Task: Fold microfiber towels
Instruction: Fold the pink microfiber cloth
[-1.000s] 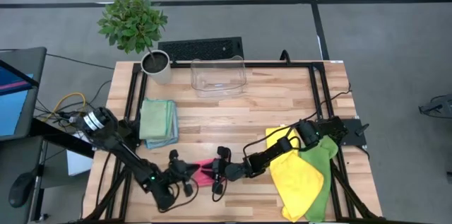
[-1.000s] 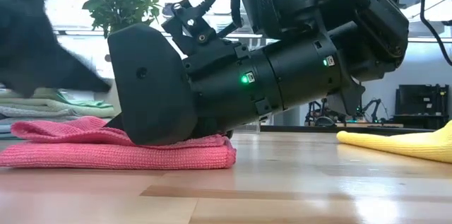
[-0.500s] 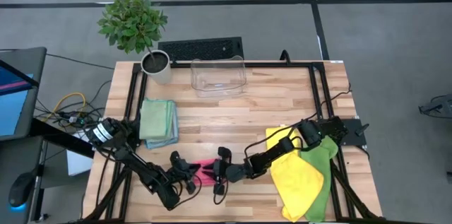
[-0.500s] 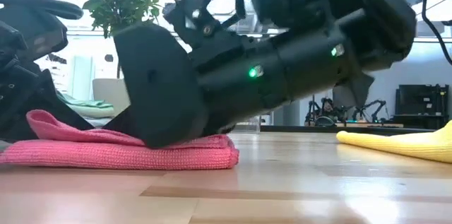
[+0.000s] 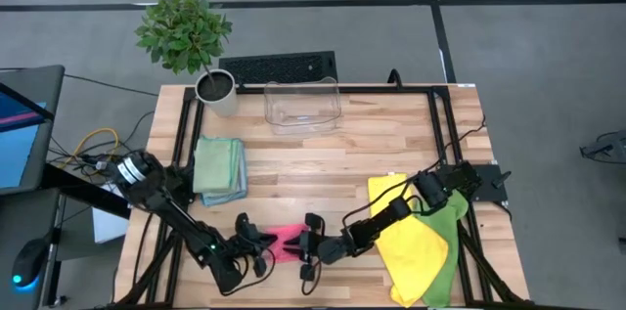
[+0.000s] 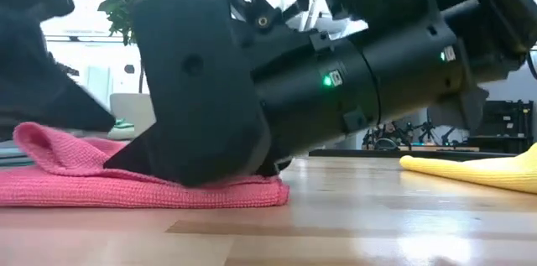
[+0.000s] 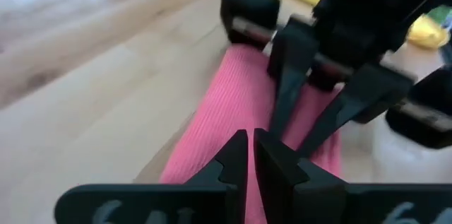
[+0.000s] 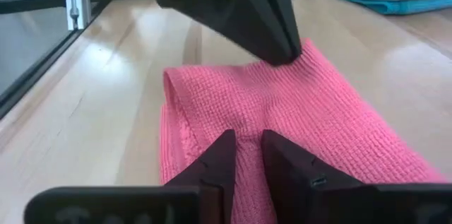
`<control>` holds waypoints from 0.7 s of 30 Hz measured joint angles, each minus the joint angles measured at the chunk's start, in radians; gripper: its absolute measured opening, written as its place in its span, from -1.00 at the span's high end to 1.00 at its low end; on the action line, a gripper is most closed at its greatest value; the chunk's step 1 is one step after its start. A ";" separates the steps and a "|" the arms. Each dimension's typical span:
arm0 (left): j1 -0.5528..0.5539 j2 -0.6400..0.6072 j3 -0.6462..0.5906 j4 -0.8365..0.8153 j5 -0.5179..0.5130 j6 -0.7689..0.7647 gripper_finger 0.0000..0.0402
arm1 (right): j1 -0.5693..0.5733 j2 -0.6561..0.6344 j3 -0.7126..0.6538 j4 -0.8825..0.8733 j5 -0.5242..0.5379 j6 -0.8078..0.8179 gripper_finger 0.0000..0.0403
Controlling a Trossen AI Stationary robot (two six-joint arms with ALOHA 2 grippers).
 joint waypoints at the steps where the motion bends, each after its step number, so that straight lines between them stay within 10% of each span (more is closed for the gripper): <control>1: 0.000 -0.012 0.000 0.001 -0.003 0.010 0.92 | 0.000 0.009 0.001 0.007 0.001 0.003 0.52; 21: -0.034 0.169 0.038 0.220 0.111 0.075 0.94 | -0.008 0.016 -0.001 -0.004 0.007 0.014 0.52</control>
